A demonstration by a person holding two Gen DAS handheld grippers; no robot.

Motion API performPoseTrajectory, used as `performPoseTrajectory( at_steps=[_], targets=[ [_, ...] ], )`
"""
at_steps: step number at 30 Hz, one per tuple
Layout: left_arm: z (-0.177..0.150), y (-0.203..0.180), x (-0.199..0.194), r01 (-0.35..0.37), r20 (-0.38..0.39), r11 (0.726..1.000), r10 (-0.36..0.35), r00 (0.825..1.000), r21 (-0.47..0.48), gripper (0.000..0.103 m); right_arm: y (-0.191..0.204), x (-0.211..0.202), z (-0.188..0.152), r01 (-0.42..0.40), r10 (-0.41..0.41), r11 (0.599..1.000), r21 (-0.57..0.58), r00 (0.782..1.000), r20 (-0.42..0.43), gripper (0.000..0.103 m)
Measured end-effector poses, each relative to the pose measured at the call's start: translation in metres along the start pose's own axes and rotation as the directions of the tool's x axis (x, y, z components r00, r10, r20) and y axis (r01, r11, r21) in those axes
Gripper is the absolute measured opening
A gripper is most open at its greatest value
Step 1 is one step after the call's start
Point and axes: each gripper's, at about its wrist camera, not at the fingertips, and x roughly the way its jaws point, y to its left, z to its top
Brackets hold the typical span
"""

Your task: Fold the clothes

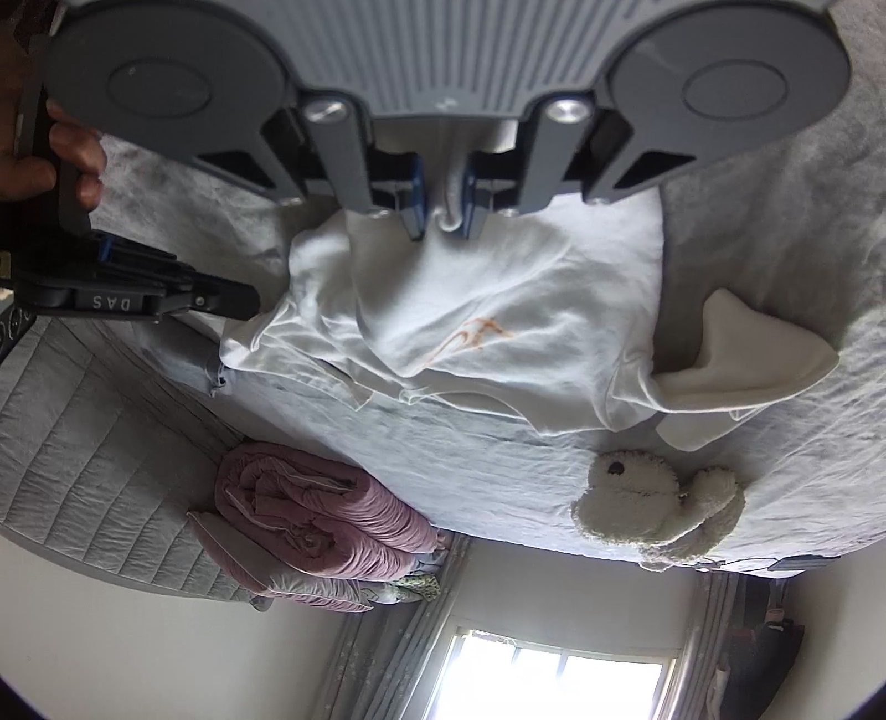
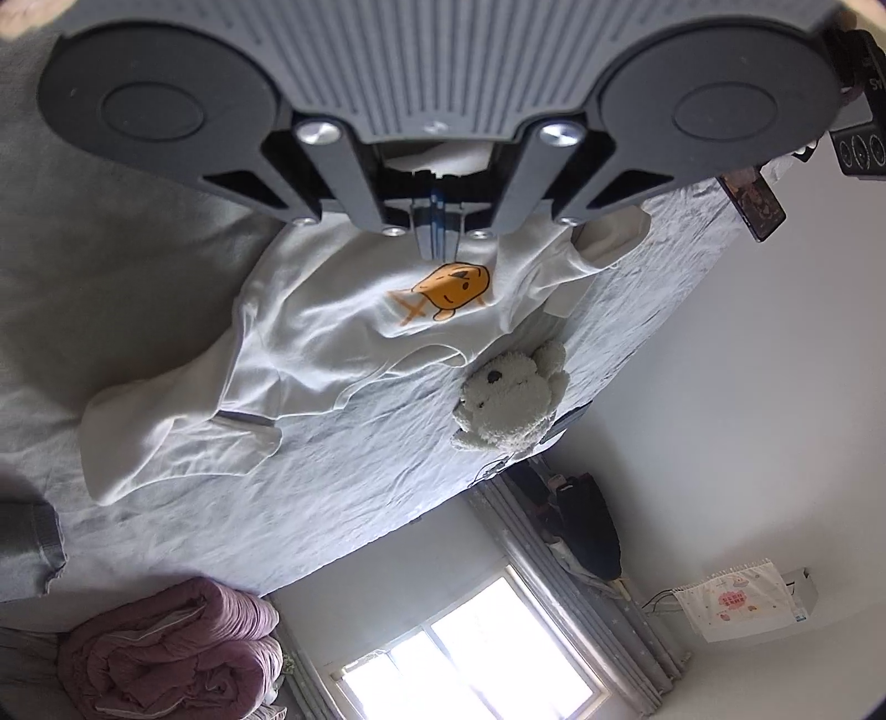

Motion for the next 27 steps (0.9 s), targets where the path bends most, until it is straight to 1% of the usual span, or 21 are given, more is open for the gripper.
performPoseTrajectory(
  at_steps=[2, 3, 4, 5, 9, 10, 11, 13, 15, 18, 22, 23, 24, 25, 26, 27],
  targets=[
    [0.001, 0.002, 0.001, -0.004, 0.002, 1.0, 0.004, 1.0, -0.005, 0.012, -0.002, 0.001, 0.001, 0.014, -0.014, 1.0, -0.008, 1.0, -0.008, 0.003],
    [0.002, 0.003, 0.001, -0.007, 0.003, 1.0, 0.007, 1.0, -0.006, 0.012, -0.003, 0.003, 0.0, 0.021, -0.021, 1.0, -0.003, 1.0, -0.019, 0.006],
    [0.003, 0.004, 0.001, -0.01, 0.005, 1.0, 0.01, 1.0, -0.007, 0.012, -0.005, 0.006, -0.002, 0.029, -0.029, 1.0, 0.004, 0.999, -0.031, 0.013],
    [0.004, 0.005, 0.001, -0.013, 0.008, 1.0, 0.013, 1.0, -0.008, 0.012, -0.006, 0.008, -0.003, 0.037, -0.036, 0.999, 0.01, 0.998, -0.042, 0.013],
    [0.009, 0.011, -0.001, -0.026, 0.017, 1.0, 0.027, 0.999, -0.012, 0.012, -0.007, 0.016, -0.012, 0.026, -0.023, 0.999, 0.029, 0.995, -0.101, 0.014],
    [0.01, 0.014, -0.001, -0.034, 0.017, 0.999, 0.035, 0.999, -0.016, 0.012, -0.006, 0.017, -0.013, 0.025, -0.021, 0.999, 0.033, 0.994, -0.111, 0.02],
    [0.011, 0.017, 0.0, -0.041, 0.013, 0.999, 0.041, 0.999, -0.026, 0.012, -0.006, 0.02, -0.016, 0.024, -0.019, 0.999, 0.043, 0.992, -0.121, 0.037],
    [0.012, 0.024, 0.002, -0.049, 0.002, 0.997, 0.049, 0.999, -0.055, 0.012, -0.006, 0.023, -0.02, 0.008, 0.002, 0.997, 0.073, 0.992, -0.128, 0.061],
    [0.012, 0.03, 0.005, -0.05, -0.015, 0.995, 0.049, 0.999, -0.084, 0.012, -0.004, 0.03, -0.022, -0.012, 0.026, 0.996, 0.091, 0.988, -0.152, 0.061],
    [0.011, 0.035, 0.01, -0.049, -0.042, 0.993, 0.044, 0.998, -0.11, 0.012, 0.001, 0.039, -0.026, -0.024, 0.041, 0.995, 0.099, 0.983, -0.176, 0.061],
    [0.007, 0.032, 0.013, -0.05, -0.058, 0.994, 0.044, 0.997, -0.098, 0.012, 0.003, 0.049, -0.028, -0.052, 0.073, 0.991, 0.125, 0.984, -0.165, 0.061],
    [0.007, 0.03, 0.012, -0.05, -0.057, 0.994, 0.045, 0.997, -0.094, 0.012, 0.004, 0.052, -0.028, -0.06, 0.081, 0.99, 0.131, 0.984, -0.161, 0.056],
    [0.007, 0.029, 0.012, -0.05, -0.056, 0.995, 0.045, 0.997, -0.088, 0.012, 0.003, 0.053, -0.028, -0.059, 0.08, 0.99, 0.132, 0.984, -0.161, 0.046],
    [0.007, 0.028, 0.012, -0.05, -0.055, 0.995, 0.045, 0.997, -0.083, 0.012, 0.002, 0.055, -0.028, -0.057, 0.078, 0.99, 0.131, 0.984, -0.162, 0.017],
    [0.007, 0.027, 0.01, -0.049, -0.05, 0.996, 0.045, 0.998, -0.079, 0.011, 0.001, 0.056, -0.028, -0.056, 0.077, 0.99, 0.131, 0.984, -0.162, 0.009],
    [0.008, 0.027, 0.009, -0.048, -0.043, 0.996, 0.045, 0.998, -0.075, 0.011, 0.001, 0.053, -0.027, -0.057, 0.076, 0.99, 0.13, 0.986, -0.146, 0.008]
  ],
)
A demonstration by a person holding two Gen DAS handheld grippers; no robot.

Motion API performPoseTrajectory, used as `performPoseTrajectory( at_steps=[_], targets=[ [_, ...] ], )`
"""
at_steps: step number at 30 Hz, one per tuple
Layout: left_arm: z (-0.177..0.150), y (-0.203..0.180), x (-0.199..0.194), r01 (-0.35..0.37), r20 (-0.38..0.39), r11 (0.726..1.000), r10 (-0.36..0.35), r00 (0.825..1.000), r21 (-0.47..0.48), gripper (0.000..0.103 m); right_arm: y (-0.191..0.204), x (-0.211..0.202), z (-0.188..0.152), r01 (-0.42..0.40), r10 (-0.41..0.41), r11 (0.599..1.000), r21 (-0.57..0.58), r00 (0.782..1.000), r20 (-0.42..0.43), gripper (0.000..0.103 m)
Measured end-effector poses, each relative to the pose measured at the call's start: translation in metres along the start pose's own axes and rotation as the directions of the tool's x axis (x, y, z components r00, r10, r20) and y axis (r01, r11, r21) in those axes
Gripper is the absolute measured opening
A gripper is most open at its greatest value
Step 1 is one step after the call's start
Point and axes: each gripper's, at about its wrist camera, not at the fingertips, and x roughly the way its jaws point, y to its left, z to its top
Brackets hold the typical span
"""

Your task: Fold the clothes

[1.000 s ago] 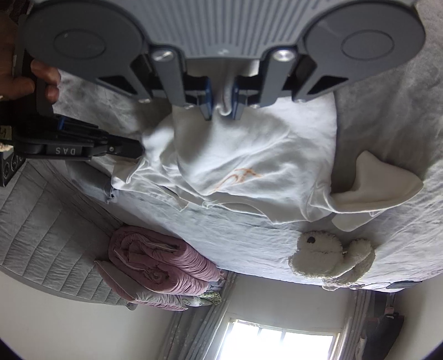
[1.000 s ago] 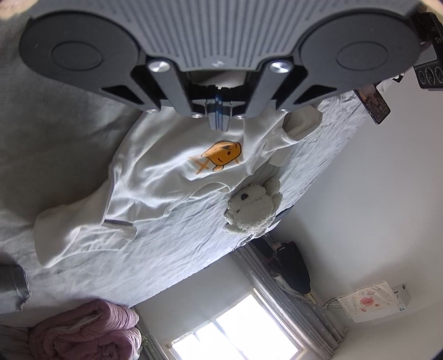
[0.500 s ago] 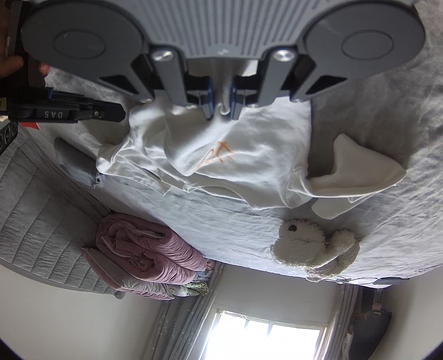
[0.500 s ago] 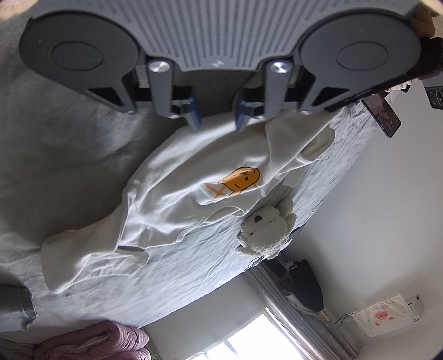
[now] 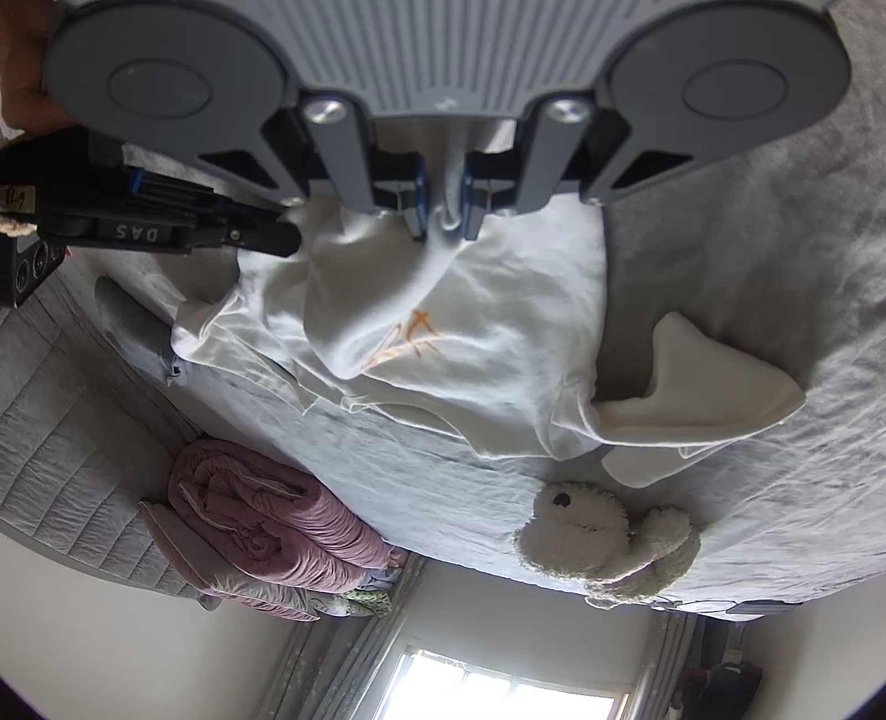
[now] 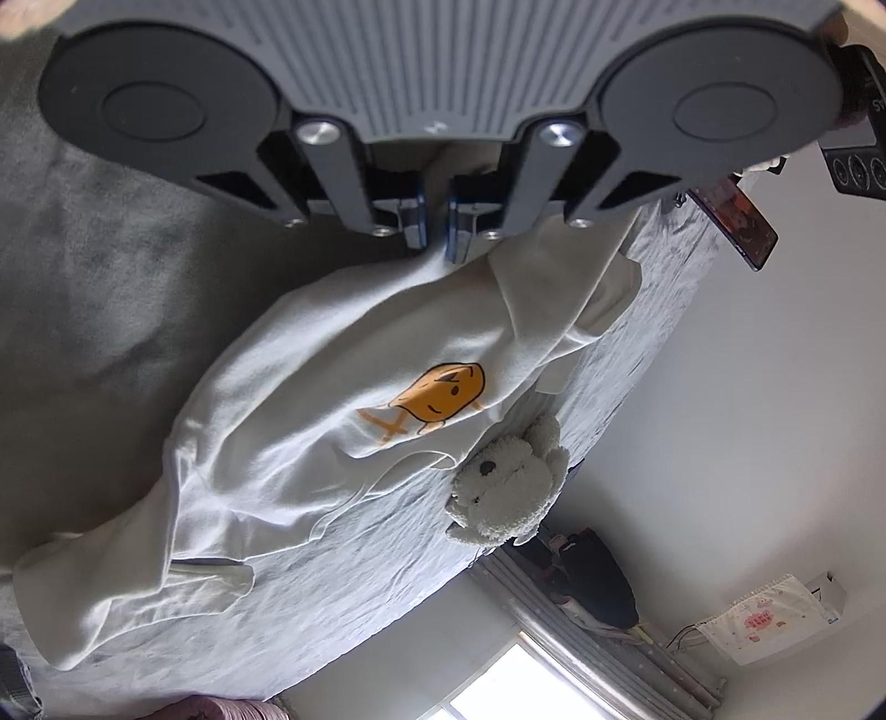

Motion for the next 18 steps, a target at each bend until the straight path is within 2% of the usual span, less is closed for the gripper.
performPoseTrajectory(
  at_steps=[4, 7, 11, 15, 18],
  targets=[
    [0.006, 0.0, -0.01, 0.014, 0.032, 1.0, -0.014, 0.999, 0.0, 0.01, 0.017, -0.021, 0.01, 0.024, -0.017, 0.997, -0.079, 0.996, 0.088, 0.006],
    [0.012, 0.0, -0.017, 0.009, 0.067, 1.0, -0.009, 0.998, 0.002, 0.009, 0.032, -0.043, 0.018, 0.05, -0.025, 0.988, -0.144, 0.985, 0.172, 0.006],
    [0.018, 0.003, -0.019, 0.003, 0.089, 1.0, -0.002, 0.996, -0.012, 0.009, 0.033, -0.07, 0.031, 0.077, -0.038, 0.987, -0.14, 0.964, 0.263, 0.005],
    [0.023, 0.005, -0.013, -0.022, 0.088, 1.0, 0.023, 0.996, -0.012, 0.009, 0.029, -0.086, 0.042, 0.127, -0.085, 0.985, -0.12, 0.95, 0.301, 0.005],
    [0.027, 0.007, -0.001, -0.023, 0.069, 0.999, 0.025, 0.997, -0.027, 0.009, 0.022, -0.083, 0.05, 0.159, -0.118, 0.98, -0.118, 0.948, 0.294, 0.005]
  ],
)
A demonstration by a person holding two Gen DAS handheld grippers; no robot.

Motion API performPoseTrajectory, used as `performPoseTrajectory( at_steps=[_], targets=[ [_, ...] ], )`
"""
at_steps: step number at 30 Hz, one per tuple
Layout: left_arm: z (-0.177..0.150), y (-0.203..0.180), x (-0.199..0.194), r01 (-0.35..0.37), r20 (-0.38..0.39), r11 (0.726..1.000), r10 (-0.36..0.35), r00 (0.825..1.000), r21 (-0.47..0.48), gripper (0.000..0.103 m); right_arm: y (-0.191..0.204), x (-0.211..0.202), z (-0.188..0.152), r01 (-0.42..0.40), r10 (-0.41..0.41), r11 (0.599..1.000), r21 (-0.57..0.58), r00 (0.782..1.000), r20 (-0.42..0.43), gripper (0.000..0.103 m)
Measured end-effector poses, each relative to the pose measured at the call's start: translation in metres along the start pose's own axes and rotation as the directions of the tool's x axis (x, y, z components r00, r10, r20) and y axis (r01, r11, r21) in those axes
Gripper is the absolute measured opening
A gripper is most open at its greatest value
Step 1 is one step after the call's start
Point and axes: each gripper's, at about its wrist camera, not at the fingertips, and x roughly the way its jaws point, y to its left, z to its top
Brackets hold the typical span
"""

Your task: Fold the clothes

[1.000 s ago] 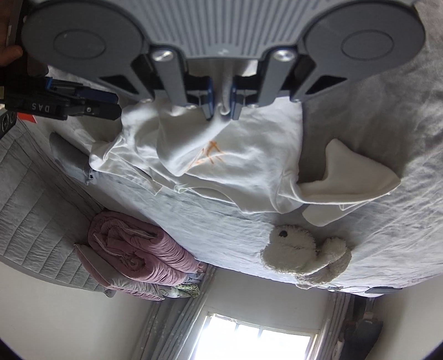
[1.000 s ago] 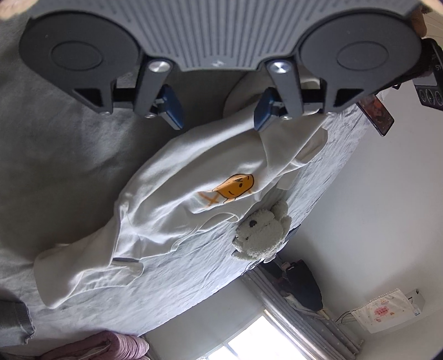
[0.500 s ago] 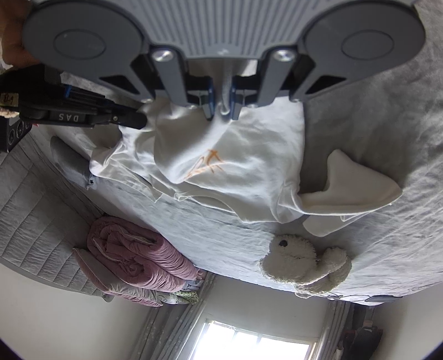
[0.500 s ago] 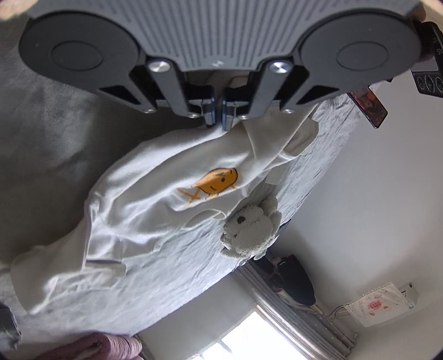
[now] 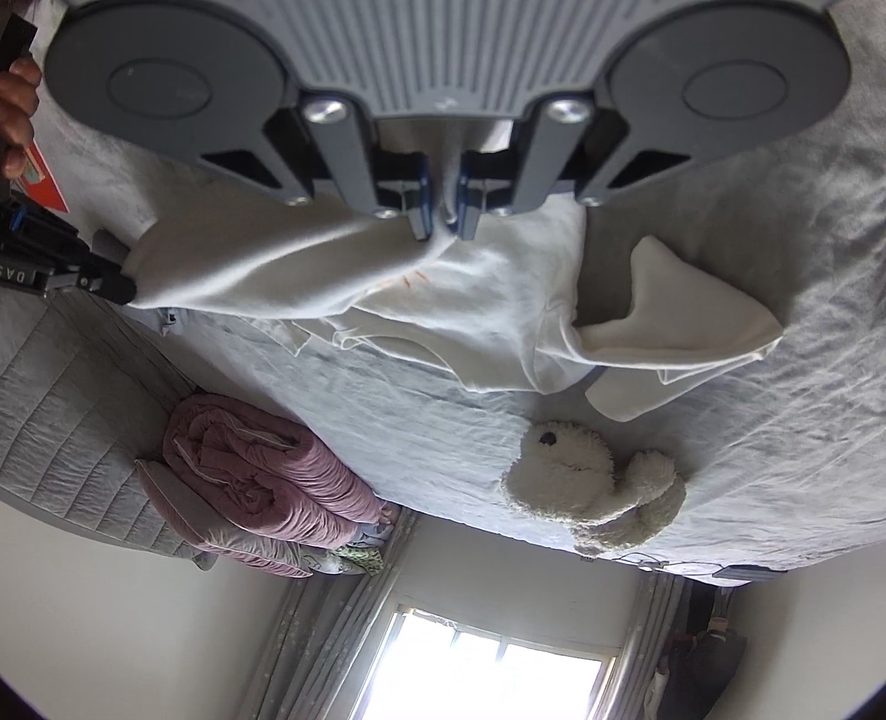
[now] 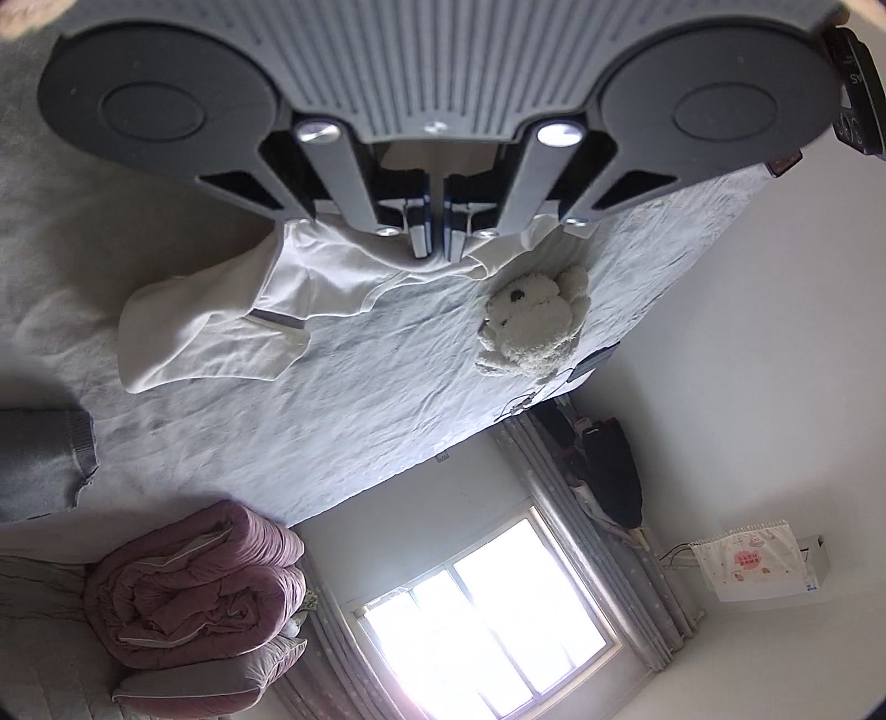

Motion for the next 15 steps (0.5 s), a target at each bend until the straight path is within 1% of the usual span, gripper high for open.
performPoseTrajectory(
  at_steps=[3, 6, 9, 10, 11, 12, 14, 15],
  targets=[
    [0.001, -0.002, 0.02, -0.024, -0.021, 1.0, 0.024, 0.999, 0.006, 0.009, -0.011, 0.018, -0.004, 0.025, -0.025, 1.0, 0.008, 0.999, -0.031, 0.005],
    [-0.001, -0.001, 0.042, -0.056, -0.048, 0.998, 0.056, 0.997, 0.007, 0.009, -0.025, 0.035, -0.012, 0.031, -0.028, 0.999, 0.036, 0.996, -0.08, 0.005],
    [-0.008, 0.005, 0.063, -0.086, -0.071, 0.996, 0.086, 0.994, 0.004, 0.011, -0.041, 0.051, -0.021, 0.033, -0.022, 0.996, 0.084, 0.991, -0.133, 0.008],
    [-0.011, 0.007, 0.069, -0.096, -0.077, 0.995, 0.096, 0.992, 0.006, 0.012, -0.046, 0.054, -0.024, 0.039, -0.023, 0.994, 0.103, 0.988, -0.151, 0.013],
    [-0.015, 0.009, 0.075, -0.106, -0.084, 0.994, 0.106, 0.991, 0.008, 0.014, -0.05, 0.058, -0.027, 0.046, -0.025, 0.992, 0.121, 0.985, -0.168, 0.014],
    [-0.017, 0.01, 0.077, -0.111, -0.07, 0.994, 0.112, 0.991, 0.017, 0.018, -0.055, 0.061, -0.03, 0.052, -0.026, 0.989, 0.139, 0.982, -0.185, 0.014],
    [-0.019, 0.009, 0.077, -0.113, -0.053, 0.993, 0.114, 0.992, 0.031, 0.019, -0.057, 0.063, -0.033, 0.055, -0.023, 0.987, 0.154, 0.979, -0.201, 0.018],
    [-0.018, 0.008, 0.075, -0.116, -0.051, 0.993, 0.118, 0.992, 0.037, 0.021, -0.056, 0.062, -0.033, 0.051, -0.019, 0.987, 0.154, 0.979, -0.202, 0.02]
  ],
)
